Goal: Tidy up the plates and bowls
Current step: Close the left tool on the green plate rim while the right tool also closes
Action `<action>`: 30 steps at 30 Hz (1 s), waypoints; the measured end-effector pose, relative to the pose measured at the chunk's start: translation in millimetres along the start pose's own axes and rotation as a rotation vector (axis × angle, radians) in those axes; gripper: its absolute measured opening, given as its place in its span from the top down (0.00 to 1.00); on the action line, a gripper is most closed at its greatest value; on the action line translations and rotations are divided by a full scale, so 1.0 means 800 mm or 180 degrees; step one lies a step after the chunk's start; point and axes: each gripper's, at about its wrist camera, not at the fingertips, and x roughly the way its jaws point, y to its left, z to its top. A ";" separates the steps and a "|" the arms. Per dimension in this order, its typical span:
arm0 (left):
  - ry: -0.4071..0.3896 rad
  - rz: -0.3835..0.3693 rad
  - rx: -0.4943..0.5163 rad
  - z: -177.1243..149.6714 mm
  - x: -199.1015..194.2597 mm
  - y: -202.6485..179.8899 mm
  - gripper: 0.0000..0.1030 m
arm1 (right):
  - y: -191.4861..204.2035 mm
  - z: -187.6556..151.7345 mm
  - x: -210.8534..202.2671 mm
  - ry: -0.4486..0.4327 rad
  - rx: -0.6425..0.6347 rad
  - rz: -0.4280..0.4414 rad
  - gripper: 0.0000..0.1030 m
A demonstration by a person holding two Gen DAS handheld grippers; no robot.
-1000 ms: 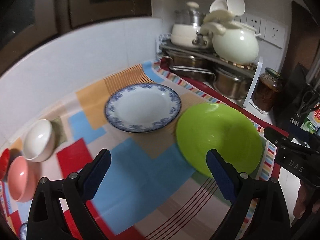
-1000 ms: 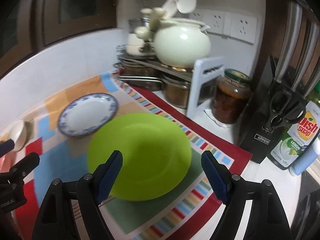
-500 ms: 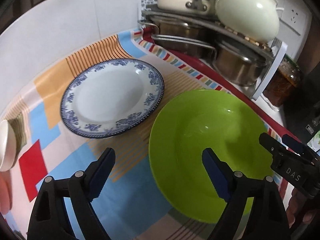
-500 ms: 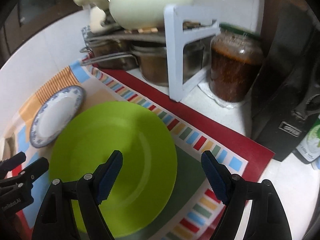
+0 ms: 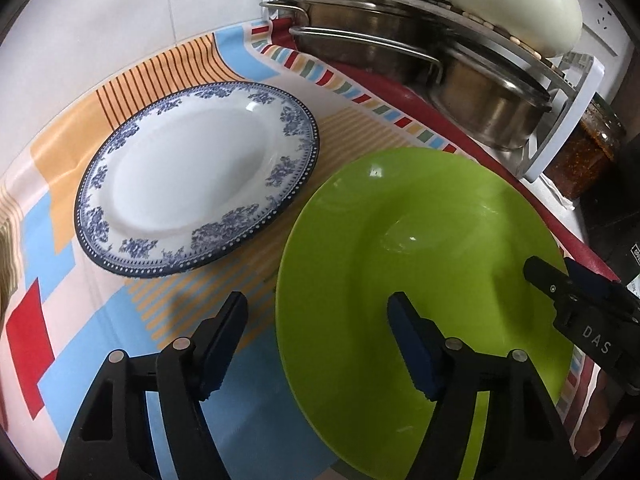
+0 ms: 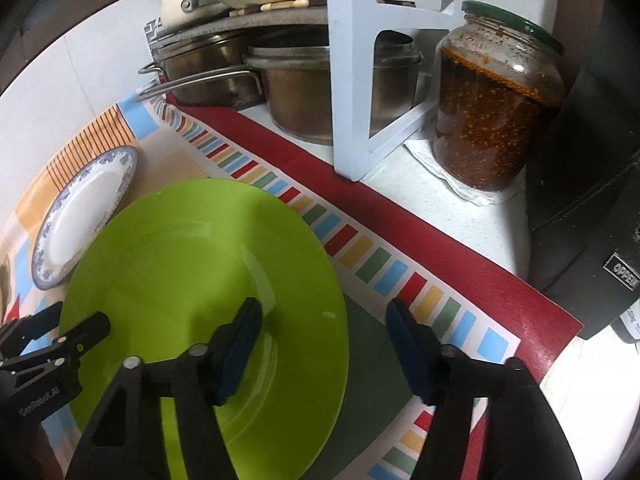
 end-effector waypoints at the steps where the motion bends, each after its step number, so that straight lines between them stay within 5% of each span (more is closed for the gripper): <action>1: -0.0007 -0.0015 0.0005 0.001 0.000 -0.001 0.34 | 0.000 0.000 0.001 0.0002 0.0003 0.0023 0.42; 6: -0.0024 -0.0109 0.0004 0.002 0.000 -0.002 0.46 | 0.005 0.003 0.003 0.0010 -0.0056 0.0161 0.58; 14: -0.0055 -0.0091 0.0043 0.003 -0.002 0.001 0.61 | 0.012 0.009 0.005 0.0081 -0.0179 0.0107 0.59; 30: -0.0139 0.0000 -0.0224 -0.048 -0.044 0.050 0.61 | 0.055 -0.017 -0.044 -0.0058 -0.0512 0.0108 0.59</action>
